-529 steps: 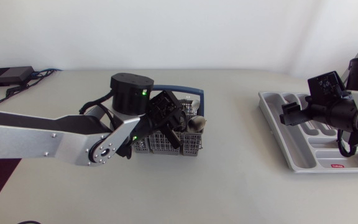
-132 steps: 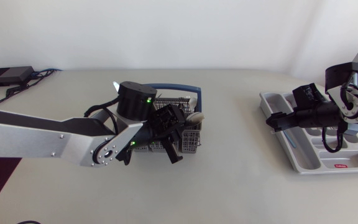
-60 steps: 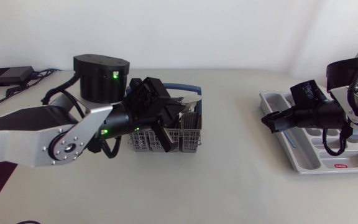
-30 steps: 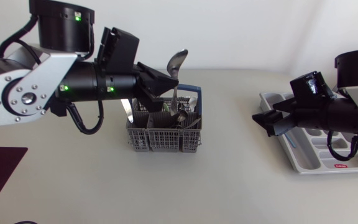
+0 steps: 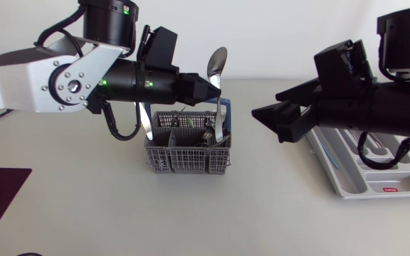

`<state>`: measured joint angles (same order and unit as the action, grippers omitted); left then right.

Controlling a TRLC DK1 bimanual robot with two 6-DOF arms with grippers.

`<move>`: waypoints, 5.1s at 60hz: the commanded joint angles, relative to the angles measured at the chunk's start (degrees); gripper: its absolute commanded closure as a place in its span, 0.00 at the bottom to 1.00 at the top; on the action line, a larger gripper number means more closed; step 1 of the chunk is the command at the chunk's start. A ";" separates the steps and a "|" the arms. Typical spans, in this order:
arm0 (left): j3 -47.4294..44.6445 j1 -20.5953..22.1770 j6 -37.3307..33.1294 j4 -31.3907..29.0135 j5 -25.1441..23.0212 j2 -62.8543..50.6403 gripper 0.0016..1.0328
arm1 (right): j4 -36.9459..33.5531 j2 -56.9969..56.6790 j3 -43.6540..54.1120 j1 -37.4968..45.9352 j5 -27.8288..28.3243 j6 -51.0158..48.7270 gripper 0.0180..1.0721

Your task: Sort the cutlery from the basket into the organizer compartments.

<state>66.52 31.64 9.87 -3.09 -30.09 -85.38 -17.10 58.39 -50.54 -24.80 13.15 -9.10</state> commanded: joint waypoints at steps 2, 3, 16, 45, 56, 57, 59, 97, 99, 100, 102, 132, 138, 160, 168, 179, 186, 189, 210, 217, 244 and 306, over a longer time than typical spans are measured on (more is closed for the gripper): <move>4.05 0.44 4.72 -0.16 -2.26 -2.15 0.97 | 1.63 2.69 -1.84 -2.89 -1.98 2.07 0.19; 4.76 0.44 5.42 -0.51 -3.05 -2.77 0.97 | 1.99 3.57 -2.10 -3.24 -2.34 2.25 0.19; 7.04 0.44 9.91 -0.60 -5.33 -4.88 0.97 | 3.57 9.02 -5.18 -5.97 -5.15 3.04 0.20; 7.57 1.23 11.58 -0.51 -6.39 -6.11 0.97 | 4.89 13.33 -8.17 -8.60 -8.84 3.39 0.51; 7.57 1.32 12.10 -0.51 -6.74 -6.11 0.97 | 5.15 13.50 -7.82 -8.69 -8.75 3.21 0.70; 7.57 1.32 12.19 -0.51 -6.74 -6.11 0.97 | 5.15 13.50 -7.82 -8.69 -8.75 3.21 0.72; 7.57 1.32 12.19 -0.51 -6.83 -6.11 0.97 | 5.15 13.59 -7.82 -8.69 -8.66 3.21 0.76; 7.48 0.79 13.95 0.46 -7.97 -5.14 0.78 | 4.27 12.80 -6.23 -8.78 -5.24 2.78 0.90; 7.57 0.88 14.04 0.46 -8.15 -5.06 0.73 | 4.18 12.80 -6.15 -8.78 -5.24 2.78 0.90; 7.57 0.79 14.04 0.46 -8.15 -5.06 0.71 | 4.10 12.71 -6.06 -8.78 -5.24 2.78 0.90; 7.66 0.79 14.04 0.54 -8.23 -5.06 0.67 | 3.83 12.71 -5.97 -8.78 -5.06 2.78 0.90; 5.90 1.32 8.06 -0.60 -7.00 0.04 0.16 | 1.72 10.78 -3.95 -4.82 -2.69 2.69 0.90; 4.85 1.50 4.11 -2.09 -4.19 0.83 0.16 | 1.19 8.93 -3.16 -3.24 -2.16 2.69 0.90; 1.59 0.71 -13.91 -6.75 8.20 0.48 0.16 | -0.91 7.62 -0.61 18.38 4.34 -2.94 0.90; -0.60 2.82 -20.94 -7.37 13.39 0.31 0.16 | -1.79 11.13 -1.75 29.37 8.56 -6.63 0.90; -3.24 6.33 -28.15 -7.45 20.51 0.31 0.16 | -1.62 18.78 -3.86 39.65 9.88 -12.69 0.90; -4.03 8.70 -30.35 -7.45 24.55 0.31 0.16 | -1.71 24.31 -6.76 44.92 10.85 -15.68 0.90; -4.03 9.58 -31.31 -7.98 26.13 0.31 0.16 | -1.79 26.60 -8.43 46.68 10.94 -16.74 0.90; -5.61 11.69 -34.13 -9.56 29.56 1.98 0.16 | -7.07 44.70 -25.74 50.90 8.39 -20.69 0.90; -7.02 11.96 -34.83 -9.56 30.00 3.21 0.16 | -7.07 50.15 -29.35 50.90 7.16 -20.43 0.90; -12.47 12.22 -36.24 -8.60 30.09 6.99 0.16 | -7.24 62.11 -37.61 50.55 3.99 -18.67 0.90; -21.79 20.92 -39.93 16.19 42.39 1.36 0.28 | 0.23 45.76 -19.42 47.82 3.55 -17.09 0.17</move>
<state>43.86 52.73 -28.40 11.90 12.10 -81.19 -17.65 107.79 -74.02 24.32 16.47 -27.00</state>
